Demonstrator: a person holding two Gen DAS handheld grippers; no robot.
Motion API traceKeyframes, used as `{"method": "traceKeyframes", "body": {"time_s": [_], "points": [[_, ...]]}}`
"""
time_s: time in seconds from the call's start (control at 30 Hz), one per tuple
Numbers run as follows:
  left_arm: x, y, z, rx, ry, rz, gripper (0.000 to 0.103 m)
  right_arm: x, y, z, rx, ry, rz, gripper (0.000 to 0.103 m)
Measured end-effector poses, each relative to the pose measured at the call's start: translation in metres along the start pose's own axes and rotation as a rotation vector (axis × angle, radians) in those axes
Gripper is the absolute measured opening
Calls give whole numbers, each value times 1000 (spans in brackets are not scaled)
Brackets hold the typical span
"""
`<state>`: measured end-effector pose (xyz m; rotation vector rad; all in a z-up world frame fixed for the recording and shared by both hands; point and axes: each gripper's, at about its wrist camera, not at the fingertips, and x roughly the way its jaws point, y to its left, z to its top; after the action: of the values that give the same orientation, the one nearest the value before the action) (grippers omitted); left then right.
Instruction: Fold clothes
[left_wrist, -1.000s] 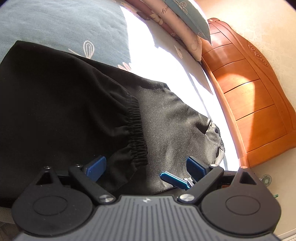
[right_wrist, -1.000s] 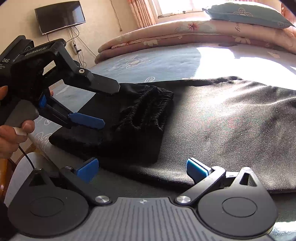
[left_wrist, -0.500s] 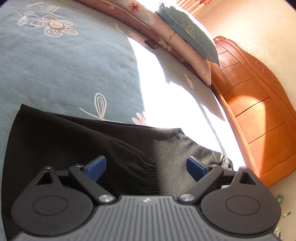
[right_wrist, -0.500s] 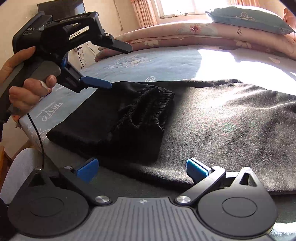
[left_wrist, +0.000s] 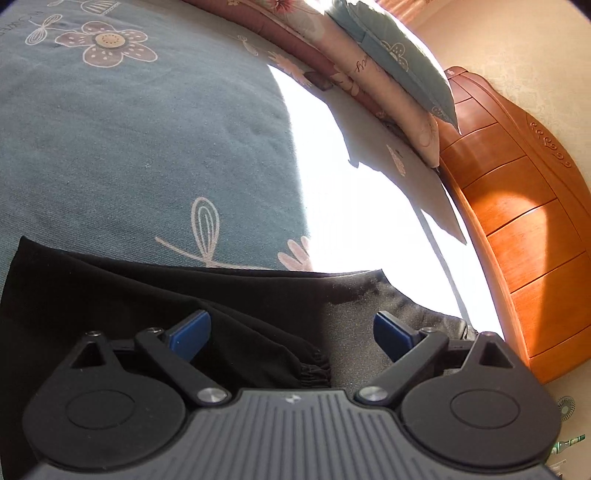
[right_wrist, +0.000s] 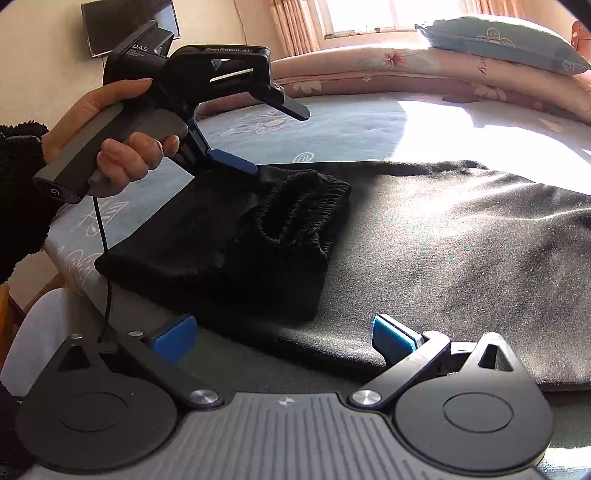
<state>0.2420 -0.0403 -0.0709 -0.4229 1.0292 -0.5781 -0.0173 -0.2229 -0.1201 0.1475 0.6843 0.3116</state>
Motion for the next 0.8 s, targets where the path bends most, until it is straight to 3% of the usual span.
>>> {"method": "traceKeyframes", "body": {"time_s": [0.23,0.53,0.67,0.8], "points": [[38,7,7,-30,50,42,95,0,1,1,2,6,-4,103],[-5,11,10,-29,-6,32,95,1,0,0,5,4,-3,103],[0,29,11,-63,-6,77,95,1,-2,0,12,0,2,103],[12,41,18,-99,2,58,96,1,-1,0,7,2,2,103]]}}
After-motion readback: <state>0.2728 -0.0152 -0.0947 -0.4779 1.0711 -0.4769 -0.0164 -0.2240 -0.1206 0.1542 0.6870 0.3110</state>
